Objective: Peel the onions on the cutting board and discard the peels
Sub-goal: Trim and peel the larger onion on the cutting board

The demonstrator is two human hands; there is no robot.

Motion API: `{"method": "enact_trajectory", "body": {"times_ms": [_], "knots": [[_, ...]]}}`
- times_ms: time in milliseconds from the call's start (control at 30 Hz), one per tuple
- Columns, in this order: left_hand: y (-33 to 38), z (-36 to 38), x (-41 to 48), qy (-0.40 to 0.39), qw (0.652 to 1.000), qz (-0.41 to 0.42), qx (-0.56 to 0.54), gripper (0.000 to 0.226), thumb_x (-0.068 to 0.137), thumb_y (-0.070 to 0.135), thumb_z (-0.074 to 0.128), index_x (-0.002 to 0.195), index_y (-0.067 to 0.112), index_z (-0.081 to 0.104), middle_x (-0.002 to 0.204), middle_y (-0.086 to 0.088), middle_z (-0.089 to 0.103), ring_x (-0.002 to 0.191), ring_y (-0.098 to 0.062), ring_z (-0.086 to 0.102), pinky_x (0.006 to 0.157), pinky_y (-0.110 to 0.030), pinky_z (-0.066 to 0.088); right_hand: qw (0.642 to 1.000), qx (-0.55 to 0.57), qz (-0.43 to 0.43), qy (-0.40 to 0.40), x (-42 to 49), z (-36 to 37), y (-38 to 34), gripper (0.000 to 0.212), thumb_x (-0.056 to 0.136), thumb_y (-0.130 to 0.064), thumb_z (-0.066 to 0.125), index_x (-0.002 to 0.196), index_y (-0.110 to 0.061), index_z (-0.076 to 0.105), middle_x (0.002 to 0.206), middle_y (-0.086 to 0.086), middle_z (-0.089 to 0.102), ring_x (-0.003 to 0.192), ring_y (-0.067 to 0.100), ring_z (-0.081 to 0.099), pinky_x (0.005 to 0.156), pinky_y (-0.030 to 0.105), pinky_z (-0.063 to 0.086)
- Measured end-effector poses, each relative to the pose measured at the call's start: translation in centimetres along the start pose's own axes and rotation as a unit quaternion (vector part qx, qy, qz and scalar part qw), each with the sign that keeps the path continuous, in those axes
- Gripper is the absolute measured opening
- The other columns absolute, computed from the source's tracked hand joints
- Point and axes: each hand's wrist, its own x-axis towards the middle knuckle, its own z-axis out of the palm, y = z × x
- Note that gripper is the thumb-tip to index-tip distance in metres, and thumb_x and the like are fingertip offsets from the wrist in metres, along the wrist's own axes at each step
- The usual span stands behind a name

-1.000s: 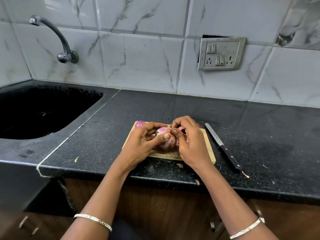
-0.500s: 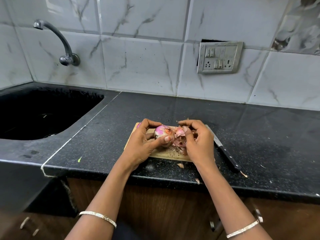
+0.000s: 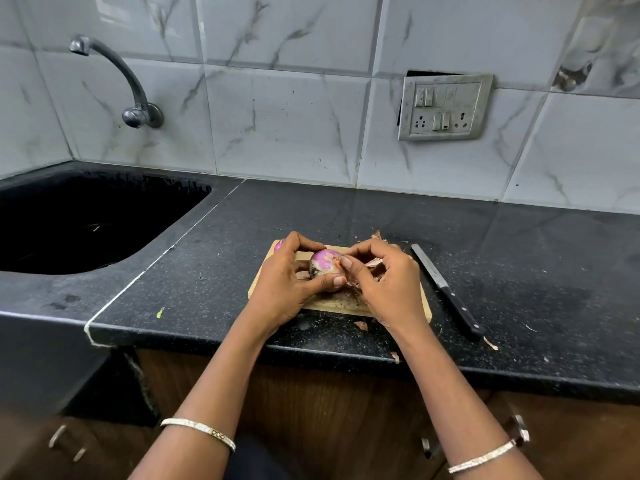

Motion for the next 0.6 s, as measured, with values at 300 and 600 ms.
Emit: {"method": "enact_trajectory", "body": {"times_ms": [300,600], "knots": [[0.3,0.0,0.0,-0.01,0.999,0.031,0.006,0.064,0.059,0.036,0.09,0.114,0.018,0.062,0.112,0.014,0.067,0.095,0.006,0.066,0.079,-0.012,0.052,0.989,-0.115,-0.076,-0.061,0.0,0.9,0.2,0.016,0.092,-0.006,0.054,0.09,-0.02,0.048,0.09,-0.004,0.052,0.086,0.015,0.045,0.078,0.032,0.032],[-0.8,-0.3,0.4,-0.017,0.998,0.052,0.025,0.056,0.074,0.024,0.09,0.125,0.021,0.068,0.121,0.008,0.07,0.112,-0.006,0.066,0.1,-0.036,0.056,0.977,-0.159,-0.127,-0.064,0.2,1.4,0.5,0.011,0.09,-0.006,0.047,0.092,-0.016,0.05,0.091,-0.004,0.048,0.086,0.022,0.045,0.077,0.037,0.032]]}}
